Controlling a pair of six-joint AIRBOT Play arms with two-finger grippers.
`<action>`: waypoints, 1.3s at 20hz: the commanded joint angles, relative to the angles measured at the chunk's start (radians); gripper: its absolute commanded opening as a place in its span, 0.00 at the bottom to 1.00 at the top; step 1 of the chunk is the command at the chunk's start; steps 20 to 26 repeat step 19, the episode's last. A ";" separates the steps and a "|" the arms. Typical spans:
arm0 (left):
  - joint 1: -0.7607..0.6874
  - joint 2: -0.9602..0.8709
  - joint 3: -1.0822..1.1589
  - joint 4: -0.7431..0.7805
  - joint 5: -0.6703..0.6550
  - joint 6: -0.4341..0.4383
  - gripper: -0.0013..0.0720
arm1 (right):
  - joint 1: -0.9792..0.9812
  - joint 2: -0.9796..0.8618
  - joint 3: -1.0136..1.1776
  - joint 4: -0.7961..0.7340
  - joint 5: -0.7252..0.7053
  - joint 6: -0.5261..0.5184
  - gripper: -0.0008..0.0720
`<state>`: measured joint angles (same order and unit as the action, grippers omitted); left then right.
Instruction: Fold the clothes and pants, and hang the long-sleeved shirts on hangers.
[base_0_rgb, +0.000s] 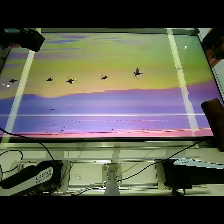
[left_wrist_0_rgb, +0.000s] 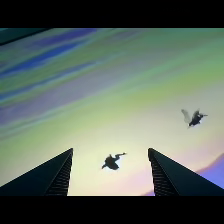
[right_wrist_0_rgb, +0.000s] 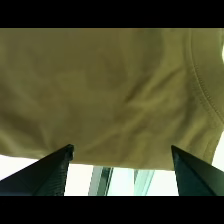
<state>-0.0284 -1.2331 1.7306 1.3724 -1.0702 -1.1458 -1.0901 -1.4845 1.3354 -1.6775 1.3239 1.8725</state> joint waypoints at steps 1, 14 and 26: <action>0.001 0.000 0.000 0.000 0.000 0.000 0.71 | 0.000 0.001 0.002 0.021 0.011 -0.008 0.96; 0.001 0.000 0.000 0.000 0.000 0.000 0.71 | 0.510 0.221 0.089 0.000 -0.293 -0.014 0.04; 0.001 0.000 0.000 0.000 0.000 0.000 0.71 | 0.819 0.277 0.089 -0.005 -0.301 -0.140 0.04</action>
